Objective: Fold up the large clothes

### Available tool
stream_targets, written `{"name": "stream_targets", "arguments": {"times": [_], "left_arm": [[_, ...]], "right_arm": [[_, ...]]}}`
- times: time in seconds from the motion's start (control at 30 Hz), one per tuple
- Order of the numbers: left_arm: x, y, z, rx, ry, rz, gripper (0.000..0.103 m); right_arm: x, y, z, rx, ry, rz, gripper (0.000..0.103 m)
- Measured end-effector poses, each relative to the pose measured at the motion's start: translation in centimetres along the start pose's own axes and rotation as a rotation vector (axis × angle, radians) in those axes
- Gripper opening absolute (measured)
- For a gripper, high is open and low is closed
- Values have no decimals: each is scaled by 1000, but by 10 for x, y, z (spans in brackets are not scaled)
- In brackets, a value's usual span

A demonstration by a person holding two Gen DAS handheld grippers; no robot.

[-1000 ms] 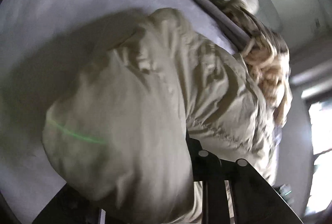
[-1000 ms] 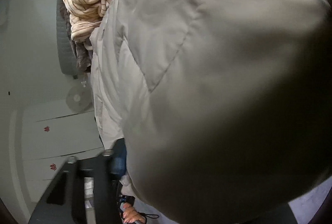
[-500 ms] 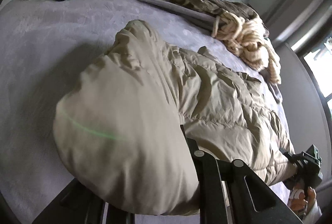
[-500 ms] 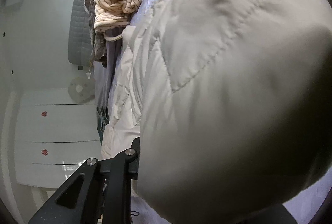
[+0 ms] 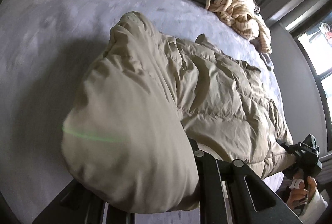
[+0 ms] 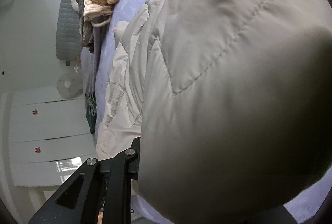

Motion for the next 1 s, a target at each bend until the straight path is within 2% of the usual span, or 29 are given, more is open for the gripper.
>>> {"name": "stream_targets", "arguments": {"times": [0.13, 0.33, 0.37, 0.5, 0.67, 0.77, 0.83, 0.87, 0.9, 1.0], "left_arm": [[-21, -6, 35, -38, -25, -35, 20], [-27, -17, 78, -66, -66, -93, 20], [-27, -18, 81, -66, -68, -107, 21], [-40, -24, 85, -62, -69, -164, 34], [-73, -39, 84, -66, -70, -212, 36], [-93, -48, 79, -64, -44, -269, 36], [-105, -53, 73, -51, -2, -344, 36], [-111, -56, 69, -50, 24, -367, 36], [-116, -58, 64, -57, 45, -372, 36], [-115, -60, 55, -57, 54, -354, 36]], "right_arm": [[-19, 17, 15, 2, -41, 7, 22], [-35, 37, 29, -13, -80, 28, 24], [-33, 40, 29, -9, -90, 36, 26], [-36, 46, 28, -4, -115, 82, 41], [-59, 41, 23, -96, -128, 158, 44], [-78, 39, 20, -167, -102, 217, 44], [-96, 42, 16, -196, -53, 271, 41], [-104, 45, 13, -201, -27, 293, 37], [-115, 49, 8, -200, 10, 322, 30], [-139, 49, -4, -226, 126, 356, 25]]}}
Point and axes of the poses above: each gripper's, at about its wrist camera, not at the fingertips, and x roughly the way its jaws point, y to its right, z to its underside, the point moved 4 cm from there along x, roughly the way its jaws point, and after that the axes turned 15 degrees about y, right-handed, at the moved point
